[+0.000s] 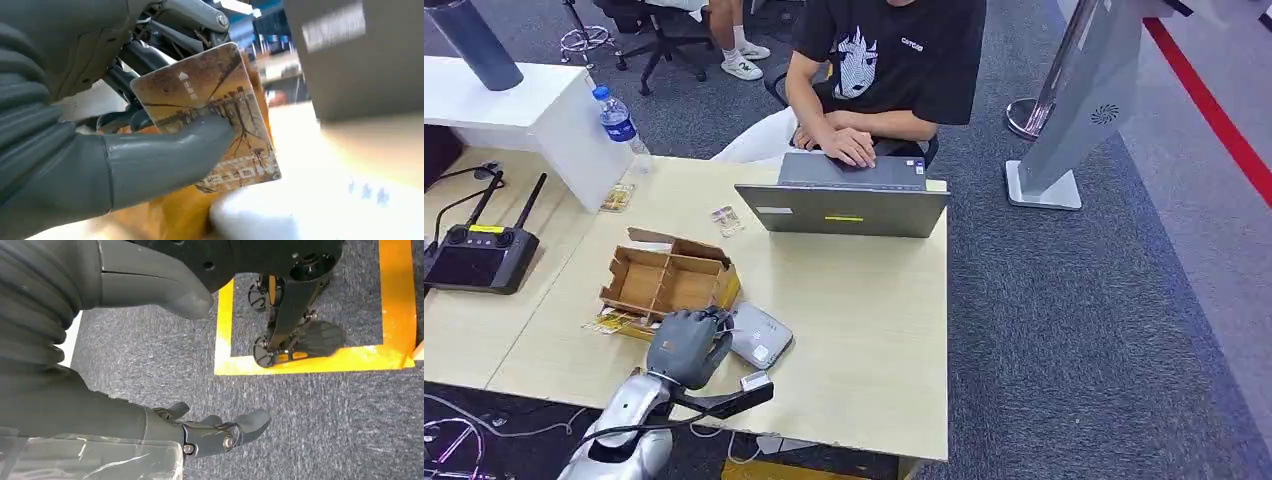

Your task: Pass the card to the sensor for recognition and then transmit it.

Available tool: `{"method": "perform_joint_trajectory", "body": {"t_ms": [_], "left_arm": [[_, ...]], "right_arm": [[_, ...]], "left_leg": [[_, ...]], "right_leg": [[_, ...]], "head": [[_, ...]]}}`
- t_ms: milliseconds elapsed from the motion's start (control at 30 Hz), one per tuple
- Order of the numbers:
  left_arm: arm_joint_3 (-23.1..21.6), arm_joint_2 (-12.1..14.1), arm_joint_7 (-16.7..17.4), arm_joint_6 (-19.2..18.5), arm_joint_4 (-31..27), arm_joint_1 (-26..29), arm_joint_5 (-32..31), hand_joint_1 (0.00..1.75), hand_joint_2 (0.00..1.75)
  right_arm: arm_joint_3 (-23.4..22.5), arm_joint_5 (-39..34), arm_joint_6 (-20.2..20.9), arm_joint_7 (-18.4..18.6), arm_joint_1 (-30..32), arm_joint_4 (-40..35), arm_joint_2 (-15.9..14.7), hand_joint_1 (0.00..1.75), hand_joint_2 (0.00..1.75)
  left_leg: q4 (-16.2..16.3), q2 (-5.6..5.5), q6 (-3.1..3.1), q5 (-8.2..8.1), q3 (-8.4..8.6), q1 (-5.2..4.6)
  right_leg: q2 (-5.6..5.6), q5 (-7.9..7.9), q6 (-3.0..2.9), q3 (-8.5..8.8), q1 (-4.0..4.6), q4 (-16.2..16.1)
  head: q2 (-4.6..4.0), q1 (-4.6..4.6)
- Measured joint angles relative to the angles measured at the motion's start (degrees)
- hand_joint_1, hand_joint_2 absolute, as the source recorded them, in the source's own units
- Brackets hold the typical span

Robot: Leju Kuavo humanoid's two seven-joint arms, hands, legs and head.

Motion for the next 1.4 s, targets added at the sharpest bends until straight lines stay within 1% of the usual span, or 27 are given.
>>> {"method": "perform_joint_trajectory", "body": {"t_ms": [33,100,133,167,200,267,333,367,400,433,467,500,600,700,833,1000,1033,1067,1100,1133,1200,1233,1267,1300,1400], "left_arm": [[0.0,-0.1,-0.1,0.5,-0.9,0.0,0.1,1.75,1.75],[0.1,-0.5,-0.4,0.0,-2.6,-0.2,0.2,1.75,1.75],[0.3,-0.7,-0.4,-1.4,-3.5,-0.2,0.6,1.75,1.75],[0.7,-0.9,-0.6,-1.8,-4.2,0.1,0.7,1.75,1.75],[1.0,-1.1,-1.0,-1.3,-4.4,0.4,0.9,1.75,1.75],[1.8,-1.4,-1.2,-0.6,-4.9,0.9,1.2,1.75,1.75],[2.8,-1.4,-1.1,-0.7,-6.3,0.8,1.3,1.75,1.75],[3.3,-1.4,-0.8,-0.6,-7.1,0.7,1.3,1.75,1.75],[3.6,-1.5,-0.8,-0.3,-8.0,0.4,1.3,1.75,1.75],[4.0,-1.5,-0.5,-0.2,-9.6,0.1,1.3,1.75,1.75],[4.7,-1.4,0.1,-1.2,-11.7,-0.6,1.4,1.75,1.75],[5.3,-1.4,0.7,-2.7,-13.6,-1.7,1.6,1.75,1.75],[7.6,-1.5,1.1,-4.8,-17.1,-3.6,3.0,1.75,1.75],[9.6,-1.5,0.9,-4.8,-18.9,-4.1,4.3,1.75,1.75],[11.7,-1.5,0.0,-4.6,-19.7,-4.3,5.3,1.75,1.75],[13.1,-2.3,-1.2,-4.4,-20.4,-4.3,5.4,1.75,1.75],[13.2,-2.4,-1.5,-4.4,-20.5,-4.3,5.2,1.71,1.75],[13.3,-2.5,-1.7,-4.4,-20.7,-4.3,5.2,1.71,1.75],[13.3,-2.7,-2.0,-4.4,-20.8,-4.2,5.1,0.23,1.75],[13.3,-2.8,-2.1,-4.4,-20.9,-4.1,5.0,0.0,1.75],[13.3,-3.1,-2.3,-4.8,-21.0,-3.8,4.9,0.0,1.75],[13.3,-3.3,-2.1,-6.4,-21.0,-3.4,4.9,0.0,1.75],[13.3,-3.4,-2.1,-6.7,-20.9,-2.5,4.8,0.0,1.75],[13.3,-3.5,-2.6,-5.7,-20.5,-1.4,4.7,0.0,1.75],[13.3,-3.8,-3.3,-3.8,-18.9,0.4,4.7,0.0,1.75]], "right_arm": [[0.0,0.0,0.0,0.0,0.0,0.0,0.0,0.0,1.75],[0.0,0.1,-0.1,0.6,0.0,0.1,0.0,0.0,1.75],[0.0,0.5,-0.4,2.9,0.0,0.1,0.0,0.0,1.75],[-0.1,0.7,-0.8,5.5,0.1,0.2,0.1,0.0,1.75],[-0.2,1.2,-1.0,7.4,0.4,0.1,0.4,0.0,1.75],[-0.5,1.4,-1.0,8.2,1.2,-0.4,1.0,0.0,1.75],[-0.8,1.8,-0.8,8.7,1.5,-0.8,1.4,0.0,1.75],[-1.0,1.9,-0.7,8.6,1.5,-0.9,1.5,0.0,1.75],[-1.0,1.8,-0.4,7.1,1.5,-1.0,1.6,0.0,1.75],[-1.1,1.5,-0.1,4.3,1.4,-1.1,1.6,0.0,1.75],[-1.1,1.1,0.0,2.1,1.2,-1.0,1.4,0.0,1.75],[-1.1,1.1,-0.1,1.2,0.8,-1.0,1.2,0.0,1.75],[-1.1,1.1,-0.6,0.8,0.0,-0.5,0.8,0.0,1.75],[-1.1,1.1,-0.8,0.7,0.0,-0.1,0.6,0.0,1.75],[-1.1,1.1,-0.9,0.6,-0.1,0.2,0.5,0.0,1.75],[-1.1,1.1,-1.0,0.6,-0.2,0.5,0.4,0.0,1.75],[-1.1,1.1,-1.0,0.6,-0.2,0.5,0.4,0.0,1.75],[-1.1,1.1,-1.0,0.6,-0.3,0.5,0.4,0.0,1.75],[-1.1,1.1,-1.0,0.6,-0.3,0.6,0.3,0.0,1.75],[-1.1,1.1,-1.0,0.6,-0.3,0.6,0.3,0.0,1.75],[-1.1,1.1,-1.2,1.2,-0.3,0.7,0.2,0.0,1.75],[-1.2,1.4,-1.7,3.8,-0.2,0.8,0.2,0.0,1.75],[-1.3,1.7,-2.1,6.8,-0.2,0.9,0.2,0.0,1.75],[-1.4,2.0,-2.2,8.8,-0.1,0.9,0.4,0.0,1.75],[-1.4,2.3,-2.2,9.8,0.8,0.9,0.7,0.0,1.75]], "left_leg": [[0.0,0.0,0.0,0.0,-0.01,0.0],[0.0,0.0,0.0,-0.01,-0.03,0.0],[0.0,0.0,0.0,-0.01,-0.02,0.0],[0.0,0.01,0.0,-0.02,-0.02,0.0],[0.0,0.01,-0.01,-0.03,-0.02,0.0],[0.0,-0.03,-0.02,-0.02,-0.09,0.01],[0.0,-0.01,-0.04,0.0,-0.13,0.02],[0.0,-0.01,-0.04,0.0,-0.12,0.02],[0.0,0.01,-0.04,0.03,-0.13,0.02],[0.0,0.0,-0.07,0.07,-0.18,0.03],[0.0,-0.01,-0.04,0.11,-0.24,0.03],[0.0,-0.02,0.01,0.17,-0.27,0.02],[0.0,0.01,0.01,0.18,-0.25,0.02],[0.0,0.0,0.0,0.19,-0.26,0.01],[0.0,0.0,0.0,0.19,-0.26,0.01],[0.0,-0.01,0.0,0.19,-0.29,0.02],[0.0,-0.01,0.0,0.19,-0.29,0.02],[0.0,-0.01,0.0,0.19,-0.29,0.02],[0.0,-0.01,0.0,0.19,-0.3,0.01],[0.0,0.0,0.0,0.19,-0.3,0.01],[0.0,0.02,0.0,0.19,-0.3,0.01],[0.0,0.02,0.01,0.18,-0.28,0.0],[0.0,0.03,0.0,0.17,-0.27,0.0],[0.0,0.03,-0.01,0.15,-0.29,0.0],[0.0,0.0,-0.01,0.16,-0.41,0.01]], "right_leg": [[0.0,0.0,0.0,-0.01,0.0,0.0],[0.0,0.0,0.0,-0.01,0.0,0.0],[0.0,-0.01,0.0,0.0,0.0,0.0],[0.01,-0.01,0.0,-0.01,0.0,0.0],[0.0,-0.02,0.0,-0.02,0.0,0.0],[-0.01,-0.02,0.0,-0.07,0.01,0.0],[0.0,-0.01,-0.01,-0.13,0.01,0.0],[0.0,-0.01,-0.01,-0.13,0.01,0.0],[0.01,0.0,-0.01,-0.14,0.01,0.0],[0.0,0.03,0.0,-0.19,0.02,0.0],[0.0,0.07,-0.01,-0.24,0.02,0.0],[-0.01,0.11,0.0,-0.24,0.01,0.0],[0.0,0.18,-0.04,-0.23,0.0,0.0],[0.0,0.18,-0.04,-0.24,0.0,0.0],[0.0,0.18,-0.05,-0.27,0.01,0.0],[-0.01,0.18,-0.05,-0.28,0.01,0.0],[-0.01,0.18,-0.05,-0.27,0.01,0.0],[-0.01,0.18,-0.05,-0.28,0.01,0.0],[-0.01,0.18,-0.05,-0.28,0.01,0.0],[-0.01,0.18,-0.05,-0.28,0.0,0.0],[0.02,0.18,-0.05,-0.29,0.0,0.0],[0.01,0.18,-0.05,-0.28,-0.01,0.0],[0.02,0.17,-0.05,-0.3,-0.01,0.0],[0.03,0.17,-0.05,-0.34,0.0,0.0],[0.01,0.16,-0.04,-0.43,0.0,0.0]], "head": [[0.0,0.0],[0.0,0.02],[0.0,0.02],[0.0,0.0],[0.0,0.0],[0.0,0.0],[0.0,0.0],[0.0,-0.02],[0.0,-0.02],[0.0,0.0],[0.0,-0.02],[0.0,0.0],[0.0,0.0],[0.0,0.0],[0.0,-0.02],[0.0,-0.02],[0.0,0.0],[0.0,-0.02],[0.0,0.0],[0.0,-0.02],[0.0,0.0],[0.0,0.0],[0.0,0.0],[0.0,-0.02],[0.0,0.0]]}}
